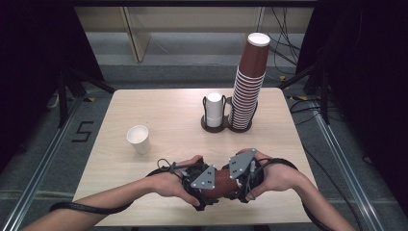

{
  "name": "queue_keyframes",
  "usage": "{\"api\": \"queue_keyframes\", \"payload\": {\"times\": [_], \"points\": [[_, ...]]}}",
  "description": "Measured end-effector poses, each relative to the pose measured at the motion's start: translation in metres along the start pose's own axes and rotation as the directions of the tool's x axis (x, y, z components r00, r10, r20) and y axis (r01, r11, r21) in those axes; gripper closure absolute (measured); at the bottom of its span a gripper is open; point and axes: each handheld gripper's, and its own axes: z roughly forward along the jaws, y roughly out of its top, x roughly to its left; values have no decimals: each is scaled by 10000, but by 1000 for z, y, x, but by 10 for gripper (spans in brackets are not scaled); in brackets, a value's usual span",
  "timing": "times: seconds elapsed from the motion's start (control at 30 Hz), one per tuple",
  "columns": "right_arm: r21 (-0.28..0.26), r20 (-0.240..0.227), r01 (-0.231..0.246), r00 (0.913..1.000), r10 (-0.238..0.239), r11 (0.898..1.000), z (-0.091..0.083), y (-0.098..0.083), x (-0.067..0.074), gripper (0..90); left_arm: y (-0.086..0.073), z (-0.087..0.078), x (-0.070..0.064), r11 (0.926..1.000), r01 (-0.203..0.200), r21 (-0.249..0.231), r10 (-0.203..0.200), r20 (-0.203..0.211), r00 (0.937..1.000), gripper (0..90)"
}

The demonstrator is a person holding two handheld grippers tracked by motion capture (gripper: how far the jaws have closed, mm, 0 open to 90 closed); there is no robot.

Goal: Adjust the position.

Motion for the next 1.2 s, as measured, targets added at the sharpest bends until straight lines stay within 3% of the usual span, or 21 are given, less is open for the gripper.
{"api": "queue_keyframes", "payload": {"times": [0.03,0.07,0.1,0.17,0.43,0.47,0.5,0.57,0.6,0.67,0.73,0.77,0.83,0.87,0.9,0.93,0.97,1.07,1.2], "points": [[106,-99,-419,9991,420,9991,0,-1,3,189,0,0,0,10000,-11,34,11,27,10000,110],[163,-129,-459,9989,461,9988,0,-1,3,190,1,0,0,9999,-45,102,44,130,9999,111],[100,-130,7,9999,-6,9999,1,0,0,192,1,1,-1,10000,-30,66,30,19,10000,110],[111,-49,158,9999,-158,9998,1,0,0,196,1,1,-1,9999,-24,109,23,62,10000,111],[145,-154,45,9999,-43,9999,1,-3,1,204,3,3,-1,9998,47,181,-50,163,9999,106],[196,-153,-244,9996,247,9995,0,-4,3,204,3,3,-1,9997,35,226,-40,212,9998,102],[103,-150,206,9997,-205,9997,1,-3,1,204,3,4,-1,9994,235,234,-241,226,9995,97],[150,-90,174,9998,-173,9997,0,-4,4,204,2,5,-1,9983,515,275,-524,321,9981,68],[107,16,541,9985,-541,9985,-1,-4,4,205,2,5,0,9981,537,316,-546,280,9981,41],[157,132,580,9982,-582,9982,-2,-5,6,205,0,5,1,9969,605,505,-625,396,9973,0],[103,181,492,9986,-494,9987,-3,-7,6,205,-1,5,-1,9971,677,336,-683,161,9975,0],[111,120,209,9997,-210,9997,-4,-9,7,205,-1,5,-1,9975,604,364,-609,134,9981,0],[63,247,401,9989,-403,9992,-5,-13,5,205,-2,5,-1,9970,634,439,-637,68,9979,0],[47,247,195,9995,-196,9998,-5,-14,6,205,-3,4,0,9968,646,472,-646,-16,9979,0],[-13,308,287,9991,-286,9996,-6,-16,5,205,-4,5,0,9958,839,365,-836,-89,9965,0],[-137,489,446,9978,-439,9989,-8,-17,5,205,-5,3,2,9961,759,447,-755,-93,9971,0],[-209,472,132,9988,-122,9997,-10,-19,7,205,-6,3,2,9956,865,372,-859,-186,9961,0],[-710,702,-181,9973,230,9973,-17,-26,9,205,-10,0,5,9929,1176,190,-1169,-320,9926,0],[-1760,1217,-665,9886,888,9821,-27,-41,8,205,-17,-4,10,9862,1648,-158,-1653,-462,9852,0]]}}
